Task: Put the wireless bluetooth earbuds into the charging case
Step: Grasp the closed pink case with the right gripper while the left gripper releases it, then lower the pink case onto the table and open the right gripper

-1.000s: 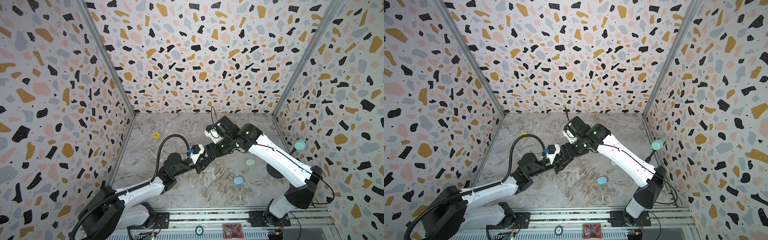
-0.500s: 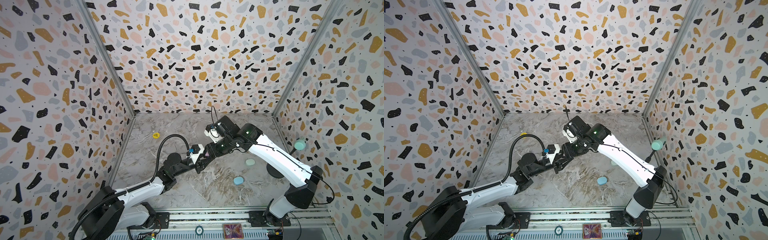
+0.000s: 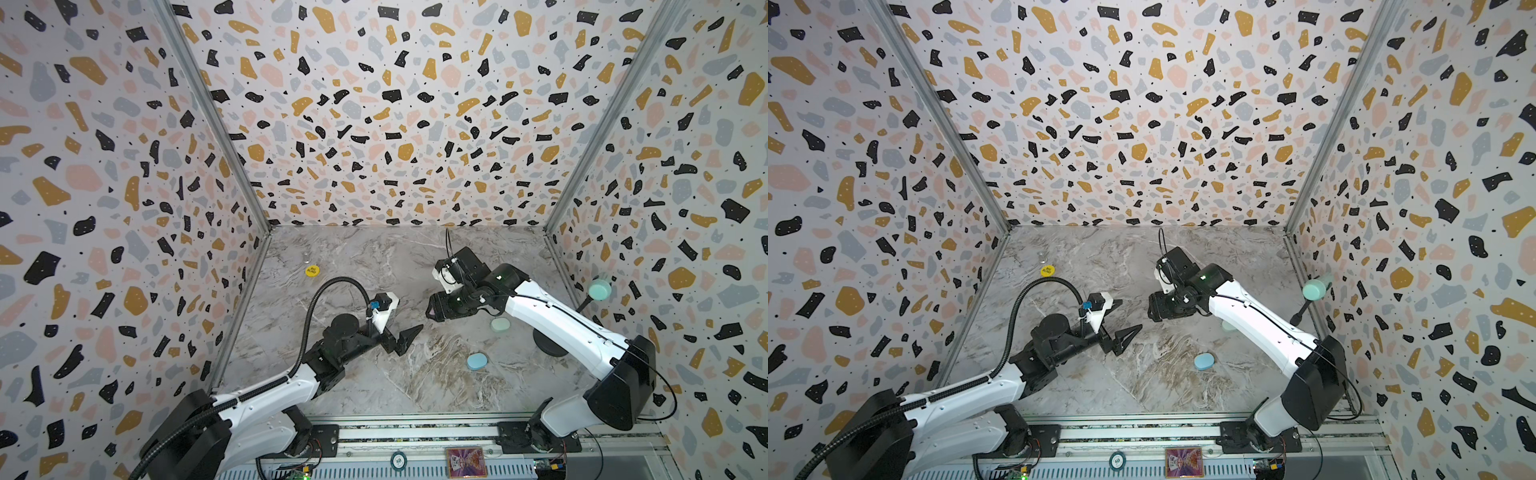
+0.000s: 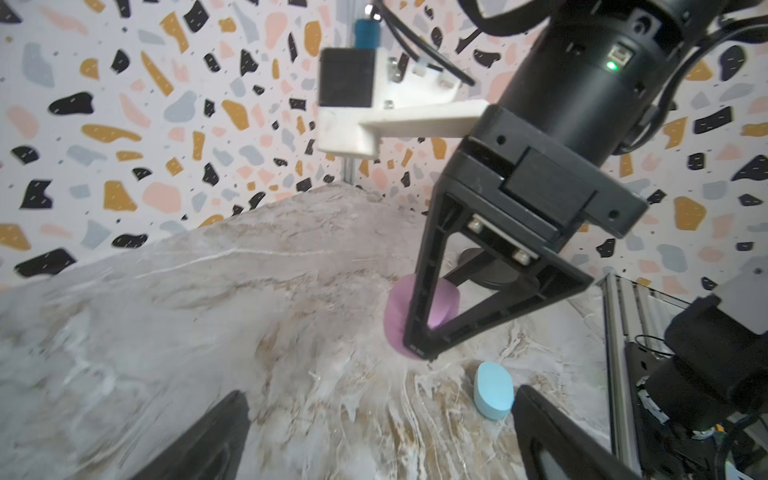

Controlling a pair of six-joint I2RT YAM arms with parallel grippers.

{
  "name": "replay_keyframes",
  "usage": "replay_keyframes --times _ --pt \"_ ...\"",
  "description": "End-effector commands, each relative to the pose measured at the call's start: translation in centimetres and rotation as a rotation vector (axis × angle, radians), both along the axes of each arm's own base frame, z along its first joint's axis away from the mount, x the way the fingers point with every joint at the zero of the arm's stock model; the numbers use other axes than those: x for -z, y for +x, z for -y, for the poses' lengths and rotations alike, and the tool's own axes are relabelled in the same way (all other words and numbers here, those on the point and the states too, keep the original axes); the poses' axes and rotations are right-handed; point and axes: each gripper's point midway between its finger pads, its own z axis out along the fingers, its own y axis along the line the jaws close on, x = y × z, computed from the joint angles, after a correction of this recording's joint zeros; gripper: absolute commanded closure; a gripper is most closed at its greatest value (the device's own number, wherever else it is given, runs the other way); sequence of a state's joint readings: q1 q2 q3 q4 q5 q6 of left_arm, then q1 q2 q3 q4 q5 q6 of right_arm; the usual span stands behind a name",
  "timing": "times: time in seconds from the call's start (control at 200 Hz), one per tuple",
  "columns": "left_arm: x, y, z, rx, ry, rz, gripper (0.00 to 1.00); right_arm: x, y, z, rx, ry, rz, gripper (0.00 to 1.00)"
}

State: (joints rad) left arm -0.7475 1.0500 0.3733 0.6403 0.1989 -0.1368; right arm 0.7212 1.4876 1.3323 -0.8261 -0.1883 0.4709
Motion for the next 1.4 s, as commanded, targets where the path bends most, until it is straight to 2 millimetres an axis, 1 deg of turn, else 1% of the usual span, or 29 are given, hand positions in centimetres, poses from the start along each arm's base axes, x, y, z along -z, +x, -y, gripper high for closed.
replay_keyframes --times 0.0,0.14,0.31,0.446,0.646,0.786,0.861,0.981,1.121,1.186,1.262,1.397 --pt "1.5 1.1 -2.5 -0.158 0.014 -0.063 0.00 0.5 1.5 -0.1 0.027 0.019 0.087 0.47" --pt "2.3 1.5 -4.2 -0.250 0.023 -0.092 0.00 3.9 2.3 0.2 0.047 -0.026 0.090 0.47" --pt "2.8 2.0 -5.4 -0.323 0.053 -0.111 0.00 7.4 3.0 0.3 0.058 -0.078 0.087 0.47" --pt "3.1 2.2 -6.0 -0.355 0.072 -0.121 0.00 9.5 3.1 0.5 0.064 -0.122 0.088 0.47" --pt "3.2 2.2 -6.5 -0.379 0.078 -0.124 0.00 12.6 2.4 0.9 0.066 -0.177 0.057 0.47" --pt "3.4 2.2 -6.9 -0.394 0.078 -0.125 0.00 14.1 1.9 1.1 0.066 -0.190 0.036 0.46" --pt "3.4 2.2 -7.0 -0.403 0.082 -0.125 0.00 14.8 1.6 1.2 0.066 -0.197 0.022 0.44" --pt "3.2 2.5 -7.8 -0.450 0.082 -0.119 0.00 15.0 1.3 1.3 0.063 -0.201 0.008 0.34" --pt "2.5 3.1 -9.6 -0.548 0.087 -0.082 0.00 13.8 1.3 1.6 0.061 -0.191 0.025 0.19" --pt "2.1 3.5 -10.5 -0.598 0.099 -0.059 0.00 12.8 1.5 1.9 0.064 -0.174 0.043 0.13" --pt "1.7 3.9 -11.6 -0.654 0.116 -0.037 0.00 11.3 1.9 2.1 0.066 -0.144 0.073 0.08" --pt "1.0 4.7 -14.2 -0.774 0.135 -0.001 0.00 8.4 3.1 3.4 0.083 -0.076 0.156 0.00"
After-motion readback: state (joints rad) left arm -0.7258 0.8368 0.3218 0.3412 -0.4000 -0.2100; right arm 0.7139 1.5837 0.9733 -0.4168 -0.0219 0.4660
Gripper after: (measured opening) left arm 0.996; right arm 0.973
